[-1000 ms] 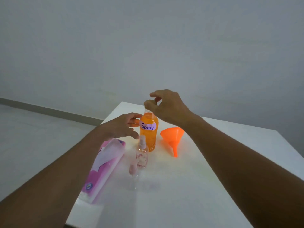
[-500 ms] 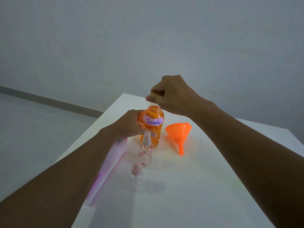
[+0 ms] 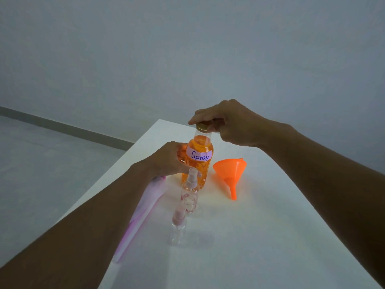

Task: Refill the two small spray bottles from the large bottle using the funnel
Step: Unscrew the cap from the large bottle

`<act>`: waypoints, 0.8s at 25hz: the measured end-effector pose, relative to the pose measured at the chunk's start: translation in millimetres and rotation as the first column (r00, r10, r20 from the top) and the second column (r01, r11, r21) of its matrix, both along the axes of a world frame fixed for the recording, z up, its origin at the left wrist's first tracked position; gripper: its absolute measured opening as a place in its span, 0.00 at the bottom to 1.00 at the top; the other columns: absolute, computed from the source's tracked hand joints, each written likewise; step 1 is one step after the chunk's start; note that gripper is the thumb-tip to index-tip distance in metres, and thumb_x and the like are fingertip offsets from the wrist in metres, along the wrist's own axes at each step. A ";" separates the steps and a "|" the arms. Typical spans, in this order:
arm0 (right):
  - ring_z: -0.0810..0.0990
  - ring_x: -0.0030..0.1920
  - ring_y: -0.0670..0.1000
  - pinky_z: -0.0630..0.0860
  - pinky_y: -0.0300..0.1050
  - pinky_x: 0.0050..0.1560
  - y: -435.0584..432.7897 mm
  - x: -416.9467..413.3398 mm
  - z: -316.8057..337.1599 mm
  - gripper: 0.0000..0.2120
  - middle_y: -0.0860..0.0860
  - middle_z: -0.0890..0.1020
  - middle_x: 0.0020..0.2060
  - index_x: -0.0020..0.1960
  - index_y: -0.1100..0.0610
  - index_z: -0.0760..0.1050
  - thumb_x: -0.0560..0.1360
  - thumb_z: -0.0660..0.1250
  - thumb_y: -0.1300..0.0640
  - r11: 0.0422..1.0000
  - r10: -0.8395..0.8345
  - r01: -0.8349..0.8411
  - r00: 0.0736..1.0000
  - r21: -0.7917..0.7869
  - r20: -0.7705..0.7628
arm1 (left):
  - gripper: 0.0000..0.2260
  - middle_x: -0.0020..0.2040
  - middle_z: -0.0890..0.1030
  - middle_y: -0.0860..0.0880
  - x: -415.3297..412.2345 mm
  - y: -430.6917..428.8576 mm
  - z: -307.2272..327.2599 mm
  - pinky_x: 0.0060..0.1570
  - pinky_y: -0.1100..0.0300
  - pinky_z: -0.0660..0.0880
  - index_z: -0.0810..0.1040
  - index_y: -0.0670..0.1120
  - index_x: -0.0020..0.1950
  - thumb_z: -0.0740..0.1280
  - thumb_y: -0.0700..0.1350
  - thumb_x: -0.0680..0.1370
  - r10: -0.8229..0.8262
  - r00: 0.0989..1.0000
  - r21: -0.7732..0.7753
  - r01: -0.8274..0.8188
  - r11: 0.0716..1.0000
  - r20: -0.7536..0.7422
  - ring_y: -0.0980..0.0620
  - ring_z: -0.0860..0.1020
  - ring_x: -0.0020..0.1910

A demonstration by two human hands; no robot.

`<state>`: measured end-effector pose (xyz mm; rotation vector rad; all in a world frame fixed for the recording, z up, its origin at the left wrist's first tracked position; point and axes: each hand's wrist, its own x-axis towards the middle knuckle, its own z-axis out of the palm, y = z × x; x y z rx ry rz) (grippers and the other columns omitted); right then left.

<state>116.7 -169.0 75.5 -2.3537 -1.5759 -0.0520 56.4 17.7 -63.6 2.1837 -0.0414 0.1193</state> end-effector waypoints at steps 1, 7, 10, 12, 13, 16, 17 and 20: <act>0.76 0.69 0.47 0.75 0.39 0.65 -0.2 0.1 3.1 0.32 0.48 0.81 0.66 0.70 0.53 0.77 0.73 0.63 0.79 1.000 -0.011 0.010 0.998 -0.013 -0.063 | 0.22 0.46 0.85 0.62 -0.6 0.1 -0.1 0.47 0.68 0.77 0.81 0.57 0.53 0.83 0.54 0.63 -0.009 1.000 -0.011 0.009 1.000 -0.001 0.61 0.83 0.47; 0.79 0.41 0.38 0.67 0.27 0.37 7.3 -6.7 4.1 0.20 0.45 0.86 0.51 0.60 0.51 0.85 0.77 0.68 0.39 0.976 -0.202 0.198 0.978 0.089 0.043 | 0.20 0.44 0.86 0.61 -0.1 -0.8 -0.4 0.48 0.64 0.79 0.83 0.57 0.52 0.83 0.54 0.62 -0.016 1.000 -0.019 0.016 1.000 -0.011 0.61 0.84 0.46; 0.80 0.31 0.45 0.69 0.33 0.28 8.7 -7.0 4.2 0.15 0.44 0.83 0.33 0.54 0.57 0.86 0.79 0.69 0.47 0.993 -0.099 0.094 0.993 0.071 0.064 | 0.19 0.42 0.85 0.64 -0.1 -1.0 0.0 0.48 0.64 0.78 0.82 0.58 0.50 0.83 0.54 0.63 -0.016 1.000 -0.013 0.016 1.000 -0.016 0.63 0.83 0.45; 0.83 0.40 0.48 0.74 0.33 0.35 7.9 -2.9 8.2 0.10 0.47 0.85 0.40 0.57 0.58 0.85 0.79 0.69 0.56 0.997 -0.074 0.074 0.989 0.001 0.126 | 0.22 0.45 0.86 0.60 -1.5 -0.7 0.2 0.52 0.59 0.81 0.83 0.56 0.54 0.82 0.55 0.63 -0.017 1.000 -0.016 0.017 1.000 -0.013 0.57 0.84 0.48; 0.83 0.45 0.47 0.77 0.33 0.41 6.9 -1.6 9.7 0.12 0.47 0.86 0.46 0.59 0.56 0.84 0.78 0.69 0.64 0.998 -0.050 0.055 0.988 -0.032 0.144 | 0.23 0.46 0.86 0.58 -2.4 -0.7 0.3 0.54 0.57 0.81 0.83 0.55 0.55 0.82 0.56 0.63 -0.013 1.000 -0.016 0.013 1.000 -0.012 0.56 0.84 0.49; 0.81 0.58 0.46 0.81 0.48 0.58 2.3 0.1 11.5 0.27 0.45 0.84 0.57 0.62 0.51 0.82 0.71 0.68 0.75 0.997 -0.012 0.017 0.998 -0.070 0.068 | 0.24 0.47 0.86 0.58 -3.4 -1.3 0.2 0.55 0.56 0.81 0.83 0.54 0.56 0.82 0.56 0.63 -0.010 1.000 -0.016 0.010 1.000 -0.011 0.55 0.84 0.49; 0.80 0.60 0.44 0.80 0.48 0.61 0.8 3.1 12.0 0.25 0.43 0.82 0.60 0.64 0.48 0.80 0.73 0.71 0.70 0.999 -0.022 0.022 1.000 -0.047 -0.007 | 0.23 0.46 0.86 0.58 -4.0 -1.6 0.5 0.54 0.57 0.81 0.83 0.54 0.56 0.82 0.56 0.63 -0.007 1.000 -0.013 0.007 1.000 -0.014 0.55 0.84 0.49; 0.77 0.57 0.45 0.77 0.47 0.61 6.1 4.7 10.9 0.32 0.43 0.77 0.66 0.70 0.41 0.72 0.69 0.72 0.32 0.975 -0.224 0.223 0.972 -0.023 -0.067 | 0.18 0.42 0.86 0.61 -6.1 -2.5 3.0 0.48 0.64 0.78 0.83 0.56 0.51 0.82 0.53 0.64 -0.009 1.000 -0.006 0.009 1.000 -0.016 0.58 0.84 0.46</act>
